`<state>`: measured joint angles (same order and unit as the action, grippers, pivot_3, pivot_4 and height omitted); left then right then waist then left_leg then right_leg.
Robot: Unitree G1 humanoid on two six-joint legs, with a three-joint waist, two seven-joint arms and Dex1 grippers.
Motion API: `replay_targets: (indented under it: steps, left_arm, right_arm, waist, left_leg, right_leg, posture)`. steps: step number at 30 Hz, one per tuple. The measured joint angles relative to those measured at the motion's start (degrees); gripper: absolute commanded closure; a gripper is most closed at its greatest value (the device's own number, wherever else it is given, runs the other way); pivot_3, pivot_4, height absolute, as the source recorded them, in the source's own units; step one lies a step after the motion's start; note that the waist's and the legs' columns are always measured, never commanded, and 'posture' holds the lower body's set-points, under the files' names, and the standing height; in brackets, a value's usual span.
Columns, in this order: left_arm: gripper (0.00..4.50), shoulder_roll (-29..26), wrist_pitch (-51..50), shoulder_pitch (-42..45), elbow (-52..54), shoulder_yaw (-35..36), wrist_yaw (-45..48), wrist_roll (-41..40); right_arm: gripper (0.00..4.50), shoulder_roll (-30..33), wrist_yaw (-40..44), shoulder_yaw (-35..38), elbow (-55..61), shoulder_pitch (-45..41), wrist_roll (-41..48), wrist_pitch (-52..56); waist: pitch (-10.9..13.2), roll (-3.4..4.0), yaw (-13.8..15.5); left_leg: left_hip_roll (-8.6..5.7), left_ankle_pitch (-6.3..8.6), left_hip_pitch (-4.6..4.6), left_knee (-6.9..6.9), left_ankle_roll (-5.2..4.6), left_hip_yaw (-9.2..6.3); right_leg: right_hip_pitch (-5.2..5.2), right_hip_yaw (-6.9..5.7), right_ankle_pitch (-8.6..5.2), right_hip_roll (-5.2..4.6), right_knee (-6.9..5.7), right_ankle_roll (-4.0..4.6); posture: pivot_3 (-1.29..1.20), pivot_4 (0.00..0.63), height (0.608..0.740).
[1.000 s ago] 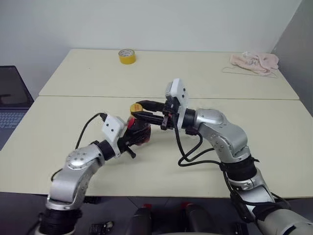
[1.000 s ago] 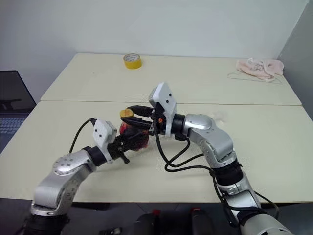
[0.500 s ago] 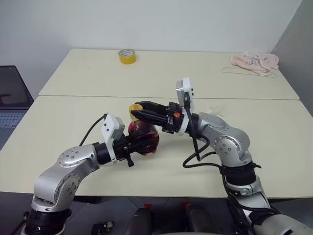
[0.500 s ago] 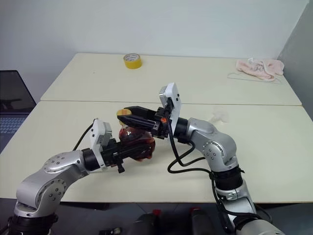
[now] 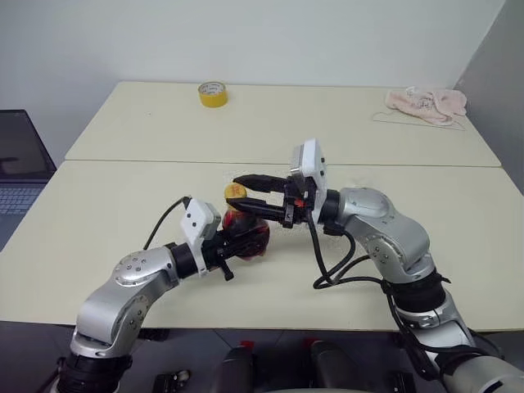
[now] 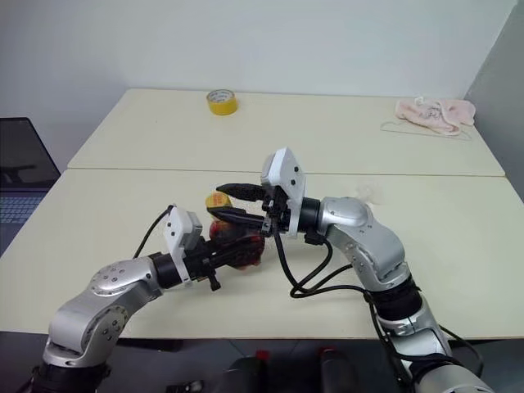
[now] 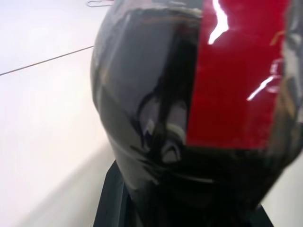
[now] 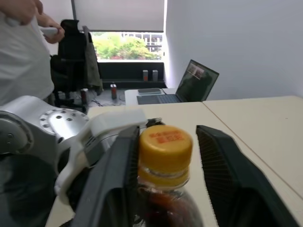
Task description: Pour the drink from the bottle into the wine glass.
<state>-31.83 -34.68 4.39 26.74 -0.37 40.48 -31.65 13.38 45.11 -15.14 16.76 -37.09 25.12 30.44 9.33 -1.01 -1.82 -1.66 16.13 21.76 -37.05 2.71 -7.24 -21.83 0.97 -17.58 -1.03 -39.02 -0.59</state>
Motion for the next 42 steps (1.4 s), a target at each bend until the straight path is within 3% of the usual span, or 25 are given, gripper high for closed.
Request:
replay_targets:
  steps: [14, 28, 42]
  left_arm:
    - [3.76, 8.31, 7.89, 0.35, -4.58, -1.38, -12.28, 11.08]
    - [3.76, 9.69, 10.07, -0.29, -5.23, -1.54, -14.92, 15.76]
    - [3.76, 9.71, 10.07, -0.27, -6.03, -1.54, -14.8, 16.32]
  right_arm:
    - [1.52, 1.19, -2.32, -2.11, 1.29, -0.32, -3.77, 1.66]
    - [1.52, -4.4, -10.62, -5.24, -3.36, -2.22, -11.15, 1.75]
    - [1.52, -2.52, -10.2, -4.33, -3.06, -1.9, -10.33, 2.43]
  waist:
    - [0.0, -0.01, 0.1]
    - [-0.01, -0.01, 0.13]
    - [-0.01, -0.01, 0.13]
  left_leg:
    - [0.0, 0.0, 0.0, 0.0, 0.0, -0.02]
    - [-0.01, -0.01, 0.0, -0.01, 0.01, -0.01]
    - [-0.01, -0.01, 0.0, -0.01, 0.01, -0.01]
  right_leg:
    - [0.01, -0.02, 0.0, 0.0, -0.01, 0.0]
    - [0.0, -0.02, 0.0, 0.0, -0.01, 0.0]
    - [0.01, -0.01, 0.0, 0.0, -0.01, 0.0]
  posture:
    - [0.0, 0.15, 0.74]
    - [0.0, 0.15, 0.74]
    - [0.0, 0.15, 0.74]
